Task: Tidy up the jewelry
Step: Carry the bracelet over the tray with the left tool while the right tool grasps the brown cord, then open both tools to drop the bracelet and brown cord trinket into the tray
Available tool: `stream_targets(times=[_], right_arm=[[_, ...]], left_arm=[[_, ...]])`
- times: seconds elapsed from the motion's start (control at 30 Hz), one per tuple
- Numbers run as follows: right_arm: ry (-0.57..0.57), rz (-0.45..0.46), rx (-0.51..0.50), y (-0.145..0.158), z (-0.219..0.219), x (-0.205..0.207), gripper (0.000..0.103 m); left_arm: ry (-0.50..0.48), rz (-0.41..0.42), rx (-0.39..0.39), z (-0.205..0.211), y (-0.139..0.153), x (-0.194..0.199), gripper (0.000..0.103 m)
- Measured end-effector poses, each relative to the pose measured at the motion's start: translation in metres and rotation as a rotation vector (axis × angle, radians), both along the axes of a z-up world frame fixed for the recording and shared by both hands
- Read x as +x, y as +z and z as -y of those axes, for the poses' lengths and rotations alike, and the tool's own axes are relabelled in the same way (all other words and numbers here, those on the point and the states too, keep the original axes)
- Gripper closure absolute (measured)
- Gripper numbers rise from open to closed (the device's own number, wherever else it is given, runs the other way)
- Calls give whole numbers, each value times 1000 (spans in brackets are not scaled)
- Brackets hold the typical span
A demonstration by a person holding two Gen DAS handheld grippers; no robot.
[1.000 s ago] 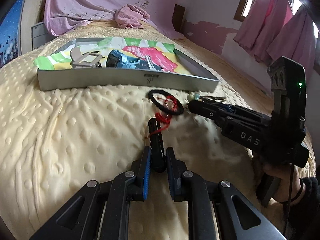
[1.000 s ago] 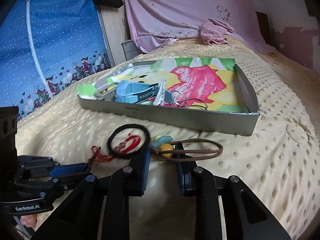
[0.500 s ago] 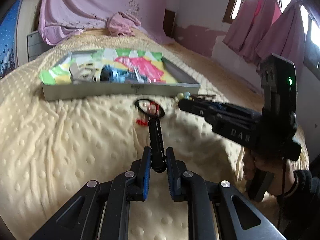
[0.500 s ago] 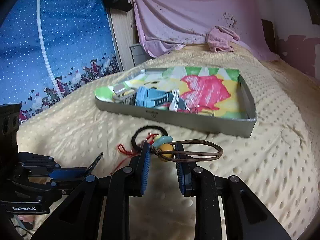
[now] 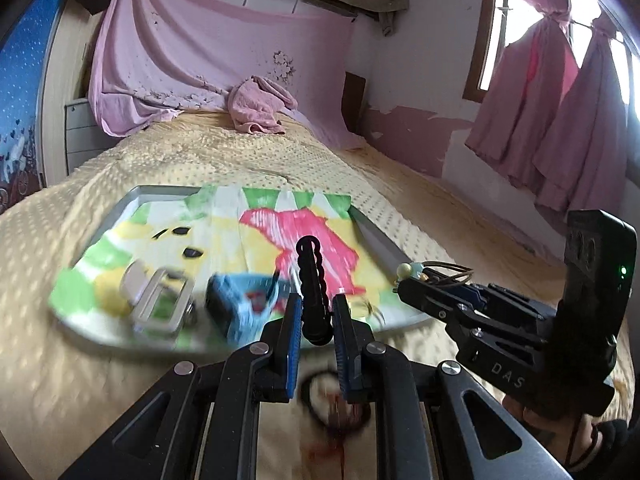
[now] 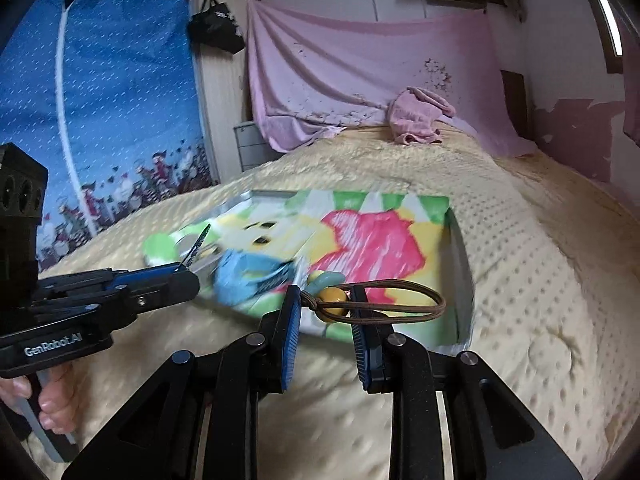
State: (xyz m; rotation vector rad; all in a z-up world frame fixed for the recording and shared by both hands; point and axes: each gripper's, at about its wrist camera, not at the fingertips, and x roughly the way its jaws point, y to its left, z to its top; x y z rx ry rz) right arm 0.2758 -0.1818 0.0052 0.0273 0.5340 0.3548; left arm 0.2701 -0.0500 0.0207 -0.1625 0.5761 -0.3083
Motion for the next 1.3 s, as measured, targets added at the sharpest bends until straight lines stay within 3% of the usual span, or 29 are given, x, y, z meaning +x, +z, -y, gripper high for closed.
stream_targets(times=[0.23, 0.5, 0.8, 0.87, 0.93, 1.2, 1.27, 1.3], right_arm=[[-31, -82, -14, -9, 1, 52, 81], [-58, -194, -79, -29, -1, 71, 81], [-43, -249, -94, -40, -2, 73, 77], [-50, -244, -88, -39, 1, 70, 64], [-57, -230, -80, -38, 5, 64, 61], [-96, -104, -11, -22, 25, 26, 49], [-113, -69, 10, -18, 30, 15, 46], [-117, -58, 18, -17, 32, 12, 40]], left_arm=[[-22, -140, -3, 14, -20, 48, 89], [-14, -249, 8, 18, -39, 64, 88], [2, -250, -19, 7, -40, 62, 88], [8, -233, -3, 7, -38, 57, 88], [14, -216, 0, 6, -36, 52, 87], [37, -142, -52, -5, -29, 24, 59], [53, -101, -64, -8, -26, 12, 42], [65, -86, -66, -10, -24, 8, 38]])
